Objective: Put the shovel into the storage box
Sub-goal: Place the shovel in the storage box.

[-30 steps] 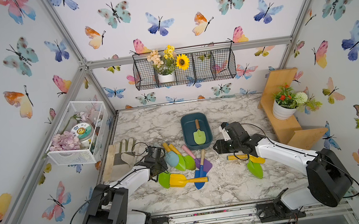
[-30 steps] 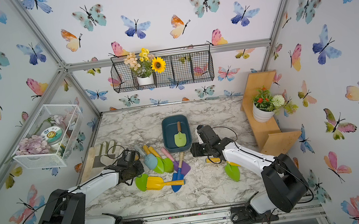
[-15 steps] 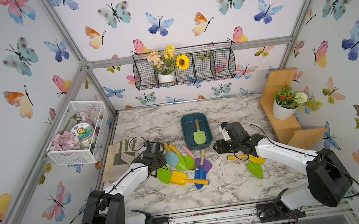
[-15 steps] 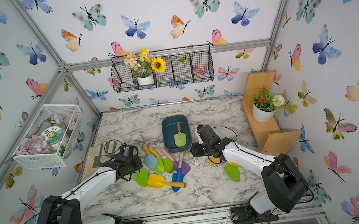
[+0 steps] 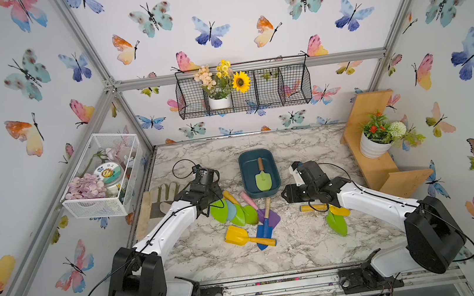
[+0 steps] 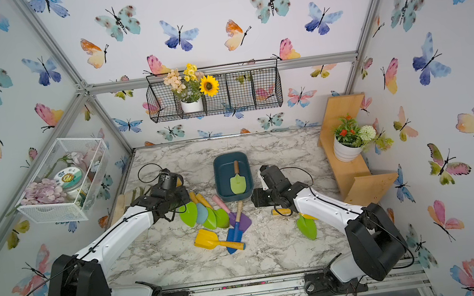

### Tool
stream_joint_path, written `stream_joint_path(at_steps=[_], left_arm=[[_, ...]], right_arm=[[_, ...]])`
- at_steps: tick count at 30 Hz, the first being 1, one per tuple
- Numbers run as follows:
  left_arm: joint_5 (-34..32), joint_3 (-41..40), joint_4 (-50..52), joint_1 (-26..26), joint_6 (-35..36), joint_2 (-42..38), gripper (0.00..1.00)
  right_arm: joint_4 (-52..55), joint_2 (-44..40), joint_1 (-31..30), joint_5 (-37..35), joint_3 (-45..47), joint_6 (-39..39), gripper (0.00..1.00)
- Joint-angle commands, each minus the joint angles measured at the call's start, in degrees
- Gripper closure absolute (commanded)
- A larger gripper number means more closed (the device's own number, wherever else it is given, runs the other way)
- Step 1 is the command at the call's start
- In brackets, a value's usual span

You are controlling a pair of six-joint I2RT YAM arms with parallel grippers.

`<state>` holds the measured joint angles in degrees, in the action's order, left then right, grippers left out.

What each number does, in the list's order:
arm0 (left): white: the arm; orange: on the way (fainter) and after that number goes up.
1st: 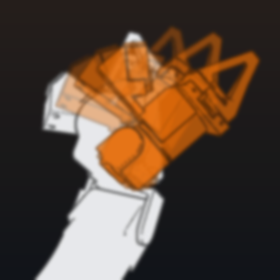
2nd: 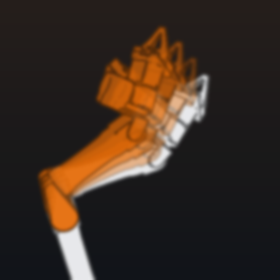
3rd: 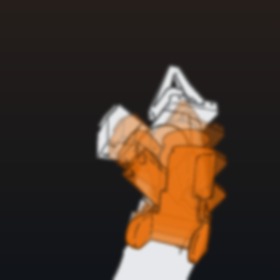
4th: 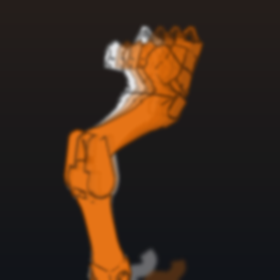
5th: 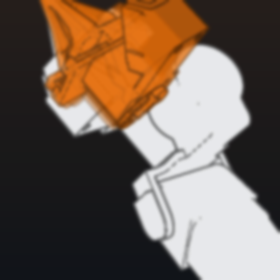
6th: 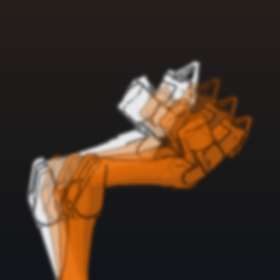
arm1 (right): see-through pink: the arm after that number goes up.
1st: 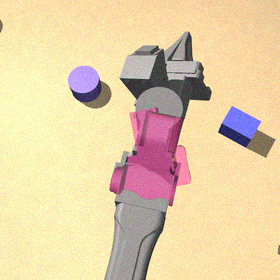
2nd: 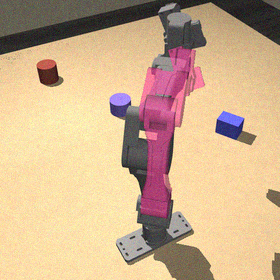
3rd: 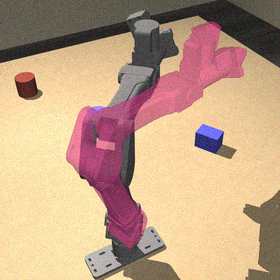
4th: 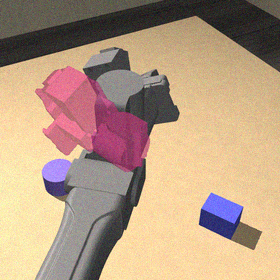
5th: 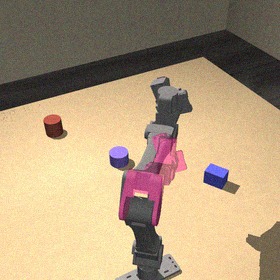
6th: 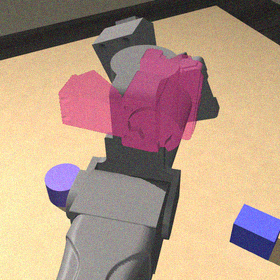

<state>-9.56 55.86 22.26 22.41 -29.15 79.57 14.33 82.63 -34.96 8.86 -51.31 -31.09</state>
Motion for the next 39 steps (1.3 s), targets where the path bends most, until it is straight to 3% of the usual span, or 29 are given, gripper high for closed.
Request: stream_joint_path(at_steps=[1,13,21,28,39], left_arm=[[1.5,5.7,1.5,2.5,0.9,3.4,0.93],[4.4,28.9,3.3,8.7,1.2,22.7,0.93],[4.6,41.1,4.0,9.3,0.9,33.9,0.93],[4.0,45.7,4.1,9.4,1.0,41.2,0.92],[1.2,46.5,3.3,9.2,2.3,45.7,0.91]], right_arm=[[0.1,0.3,0.1,0.5,-2.0,-0.1,0.47],[1.2,-2.9,0.1,-0.2,-0.7,-0.7,0.47],[1.7,-4.6,0.1,-0.6,0.3,-1.3,0.47],[2.1,-5.2,0.1,-1.0,0.7,-1.5,0.47],[3.2,-5.7,0.1,-1.8,0.3,-1.4,0.47]])
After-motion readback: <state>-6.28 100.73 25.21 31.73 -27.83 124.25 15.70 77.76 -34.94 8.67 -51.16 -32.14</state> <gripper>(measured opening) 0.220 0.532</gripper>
